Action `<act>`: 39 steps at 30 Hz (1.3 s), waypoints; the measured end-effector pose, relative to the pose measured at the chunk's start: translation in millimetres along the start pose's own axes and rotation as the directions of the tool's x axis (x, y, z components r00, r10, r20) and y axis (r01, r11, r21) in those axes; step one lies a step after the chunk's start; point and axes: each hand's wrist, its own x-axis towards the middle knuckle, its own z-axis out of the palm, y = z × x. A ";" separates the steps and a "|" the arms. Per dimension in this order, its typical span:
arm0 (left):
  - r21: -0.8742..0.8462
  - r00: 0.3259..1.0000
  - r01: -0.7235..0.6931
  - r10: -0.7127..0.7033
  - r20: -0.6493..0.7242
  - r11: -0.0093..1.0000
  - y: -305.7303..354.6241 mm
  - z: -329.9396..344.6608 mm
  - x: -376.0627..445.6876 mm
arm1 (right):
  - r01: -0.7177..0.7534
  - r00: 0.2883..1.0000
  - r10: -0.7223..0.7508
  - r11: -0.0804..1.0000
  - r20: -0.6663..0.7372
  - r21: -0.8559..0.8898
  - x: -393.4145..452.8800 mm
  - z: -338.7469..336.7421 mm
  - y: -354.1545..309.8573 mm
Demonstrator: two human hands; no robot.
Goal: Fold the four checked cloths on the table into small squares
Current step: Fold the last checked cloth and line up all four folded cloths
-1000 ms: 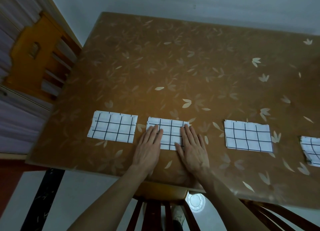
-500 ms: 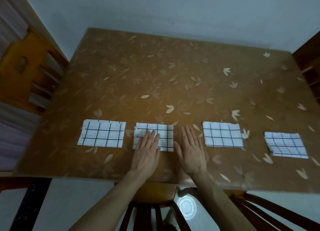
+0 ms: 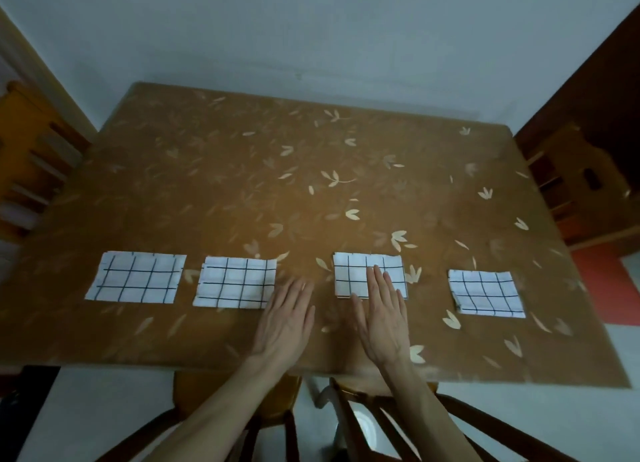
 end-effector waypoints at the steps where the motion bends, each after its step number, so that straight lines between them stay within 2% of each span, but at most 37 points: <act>1: 0.000 1.000 0.015 -0.015 0.004 1.000 9.7 3.8 4.2 | 0.009 1.000 -0.009 1.000 0.008 0.000 2.8 -3.0 13.0; 9: -0.035 0.989 0.146 -0.146 -0.007 0.989 73.1 30.6 37.5 | 0.098 0.989 -0.097 0.995 0.109 -0.005 27.5 -9.8 99.0; 13: -0.029 0.990 0.139 -0.139 -0.011 0.990 87.8 43.1 57.3 | 0.121 0.983 -0.120 0.993 0.142 0.003 41.9 -9.0 119.2; 25: 0.027 0.999 0.022 -0.023 0.022 0.999 104.9 95.0 98.7 | 0.104 0.975 -0.103 0.995 0.198 0.008 82.1 20.3 146.5; 32: 0.039 0.997 0.036 -0.039 0.066 0.999 100.7 107.5 84.8 | 0.139 0.961 -0.147 0.989 0.234 0.050 73.5 35.0 153.0; 39: 0.079 0.994 0.083 -0.088 0.060 0.993 76.7 104.1 69.2 | 0.127 0.973 -0.142 0.988 0.184 0.088 58.5 46.3 130.5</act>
